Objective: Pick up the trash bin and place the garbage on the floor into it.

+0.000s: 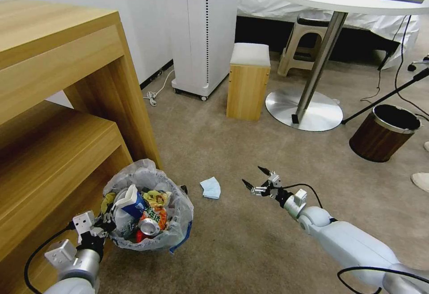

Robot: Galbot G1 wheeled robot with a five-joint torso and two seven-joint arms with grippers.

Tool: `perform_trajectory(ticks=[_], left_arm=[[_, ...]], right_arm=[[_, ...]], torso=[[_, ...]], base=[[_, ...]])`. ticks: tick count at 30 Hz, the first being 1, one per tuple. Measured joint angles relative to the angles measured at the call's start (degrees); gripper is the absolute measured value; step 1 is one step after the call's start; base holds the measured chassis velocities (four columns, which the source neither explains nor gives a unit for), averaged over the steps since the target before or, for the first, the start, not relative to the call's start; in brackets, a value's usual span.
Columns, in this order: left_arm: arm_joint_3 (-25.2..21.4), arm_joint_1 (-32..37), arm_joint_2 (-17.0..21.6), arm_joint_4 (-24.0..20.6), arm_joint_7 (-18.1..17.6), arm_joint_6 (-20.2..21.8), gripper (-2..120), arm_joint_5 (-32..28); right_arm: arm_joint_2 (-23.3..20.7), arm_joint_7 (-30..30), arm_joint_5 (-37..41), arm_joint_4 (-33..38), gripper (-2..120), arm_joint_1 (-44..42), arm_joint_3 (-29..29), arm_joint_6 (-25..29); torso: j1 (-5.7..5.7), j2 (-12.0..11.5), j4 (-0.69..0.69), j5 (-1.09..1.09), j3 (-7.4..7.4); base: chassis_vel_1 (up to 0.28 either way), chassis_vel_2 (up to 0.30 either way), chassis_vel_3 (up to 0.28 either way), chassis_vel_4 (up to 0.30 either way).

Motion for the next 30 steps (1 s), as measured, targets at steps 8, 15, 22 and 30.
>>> perform_trajectory(ticks=[8, 15, 22, 30], left_arm=[[0.61, -0.88, 0.52, 0.79, 0.35, -0.04, 3, -0.23], [0.48, -0.72, 0.6, 0.8, 0.95, -0.17, 3, -0.27], [0.31, -0.52, 0.9, 0.08, 0.97, -0.18, 3, -0.53], [0.16, -0.17, 0.55, -0.27, 1.15, -0.52, 3, -0.6]], right_arm=[[3.36, 1.17, -4.42, -9.09, 100, 3.36, -5.99, -0.16], [6.88, 2.82, -7.64, -10.23, 96, 4.15, -7.16, 0.04], [12.46, 5.21, -11.1, -14.39, 97, 5.88, -8.86, -0.62], [17.76, 4.69, -12.56, -21.02, 97, 8.91, -11.27, -0.61]], torso=[[0.0, 0.0, -0.01, -0.01, 0.0], [0.0, 0.0, 0.0, -0.01, 0.0], [0.0, 0.0, 0.0, -0.01, 0.0], [0.0, 0.0, -0.01, -0.02, 0.0]], base=[[0.0, 0.0, 0.0, 0.0], [0.0, 0.0, 0.0, 0.0], [0.0, 0.0, 0.0, 0.0], [0.0, 0.0, 0.0, 0.0]])
